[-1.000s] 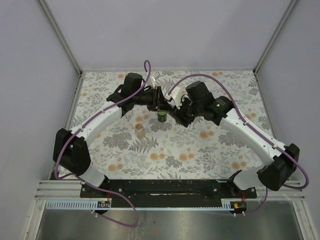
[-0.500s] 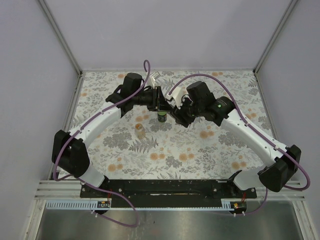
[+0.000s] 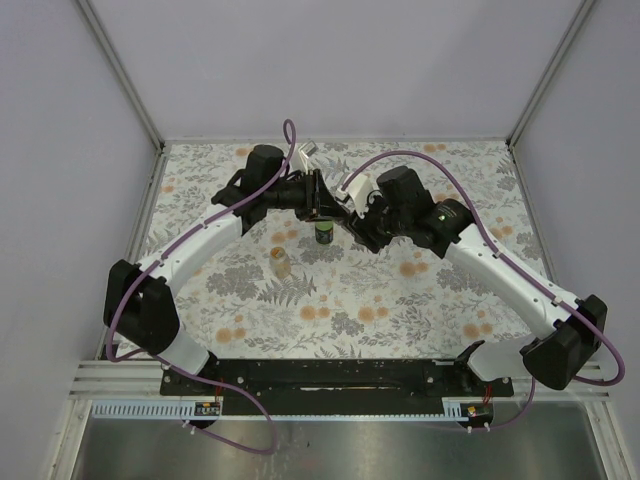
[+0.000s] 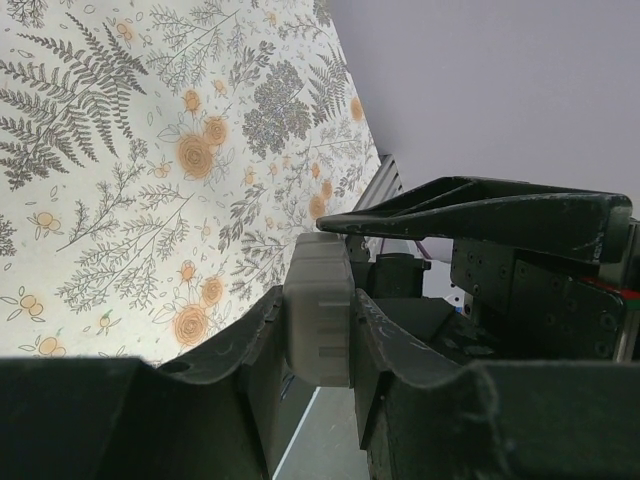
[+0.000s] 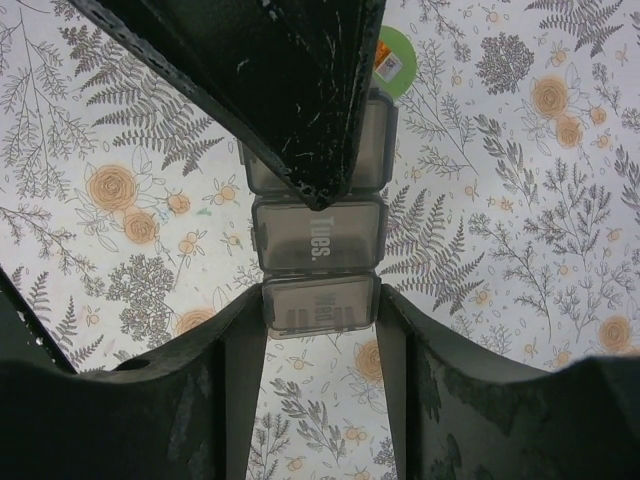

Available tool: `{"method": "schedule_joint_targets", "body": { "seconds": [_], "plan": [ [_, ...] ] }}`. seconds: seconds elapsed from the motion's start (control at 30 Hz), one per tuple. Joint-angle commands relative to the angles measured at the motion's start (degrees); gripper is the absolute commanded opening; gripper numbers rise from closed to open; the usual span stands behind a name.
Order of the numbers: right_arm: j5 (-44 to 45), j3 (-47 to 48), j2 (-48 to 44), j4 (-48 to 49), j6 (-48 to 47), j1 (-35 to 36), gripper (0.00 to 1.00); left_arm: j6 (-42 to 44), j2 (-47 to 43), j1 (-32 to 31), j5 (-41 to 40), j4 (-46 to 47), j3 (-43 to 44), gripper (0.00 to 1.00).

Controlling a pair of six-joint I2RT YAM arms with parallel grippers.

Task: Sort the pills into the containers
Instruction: Open the pill container.

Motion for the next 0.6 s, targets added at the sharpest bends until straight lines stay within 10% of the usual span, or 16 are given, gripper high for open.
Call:
{"method": "schedule_joint_targets", "body": {
  "seconds": [0.0,0.57],
  "plan": [
    [0.91,0.15,-1.69,2.21,-0.17,0.02,0.53,-1.07,-1.54,0.06,0.7,3.89,-0.58,0.0],
    [-6.65,2.0,-1.42,-1.74,0.09,-0.68,0.56,7.9,-0.66,0.23,1.75,2.66,0.47,0.0]
  ]
}}
